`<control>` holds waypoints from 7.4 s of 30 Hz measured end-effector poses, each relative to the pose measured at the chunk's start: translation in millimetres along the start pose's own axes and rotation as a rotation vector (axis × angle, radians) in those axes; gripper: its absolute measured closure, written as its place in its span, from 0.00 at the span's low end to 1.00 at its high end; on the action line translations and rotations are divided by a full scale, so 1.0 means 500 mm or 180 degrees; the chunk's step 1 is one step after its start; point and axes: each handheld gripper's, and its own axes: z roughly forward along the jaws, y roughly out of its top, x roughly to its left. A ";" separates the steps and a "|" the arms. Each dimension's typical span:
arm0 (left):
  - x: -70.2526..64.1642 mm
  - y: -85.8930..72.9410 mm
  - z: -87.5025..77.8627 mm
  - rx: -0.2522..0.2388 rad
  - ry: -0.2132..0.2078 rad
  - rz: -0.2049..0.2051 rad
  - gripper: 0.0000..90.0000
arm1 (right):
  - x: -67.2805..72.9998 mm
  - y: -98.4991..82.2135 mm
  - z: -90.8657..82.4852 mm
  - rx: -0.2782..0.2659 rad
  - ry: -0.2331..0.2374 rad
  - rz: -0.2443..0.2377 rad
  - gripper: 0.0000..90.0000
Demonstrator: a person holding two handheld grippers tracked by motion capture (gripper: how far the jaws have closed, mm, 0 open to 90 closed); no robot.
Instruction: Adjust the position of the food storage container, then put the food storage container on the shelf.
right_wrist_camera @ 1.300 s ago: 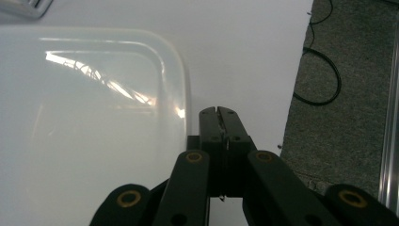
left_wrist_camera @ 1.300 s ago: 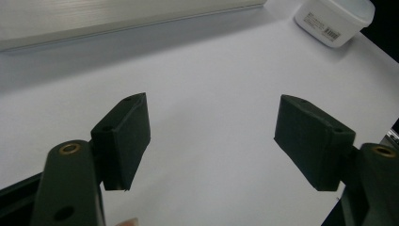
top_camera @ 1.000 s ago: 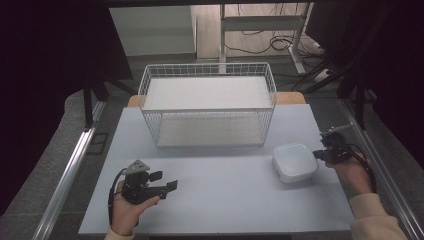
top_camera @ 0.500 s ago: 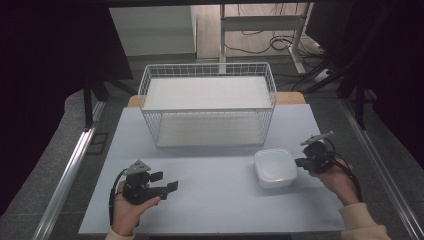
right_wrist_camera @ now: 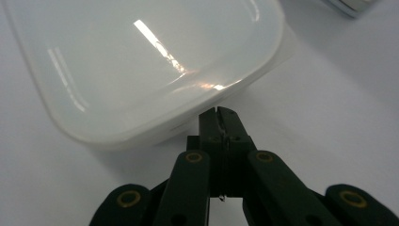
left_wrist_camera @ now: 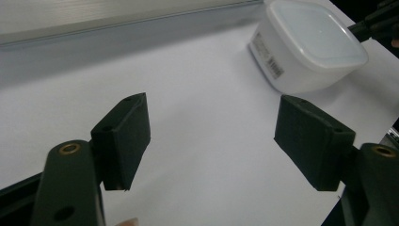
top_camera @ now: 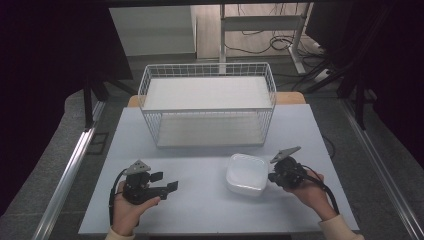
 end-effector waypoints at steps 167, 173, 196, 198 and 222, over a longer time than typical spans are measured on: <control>-0.003 -0.012 0.120 0.0354 -0.1222 -0.1208 0.78 | 0.099 0.022 0.075 -0.0881 0.1854 0.1909 0.78; -0.011 -0.008 0.103 0.0257 -0.1188 -0.1137 0.85 | 0.100 0.012 0.059 -0.0983 0.1978 0.1973 0.86; -0.043 0.014 0.042 0.0037 -0.1254 -0.0798 0.90 | 0.122 0.026 0.000 -0.1257 0.1786 0.1541 0.89; -0.045 0.016 0.040 0.0026 -0.1254 -0.0787 0.90 | 0.124 0.028 -0.006 -0.1271 0.1763 0.1501 0.89; -0.077 0.139 -0.048 -0.0371 -0.1153 -0.0363 0.91 | 0.107 0.126 -0.110 -0.1613 0.1483 0.1063 0.88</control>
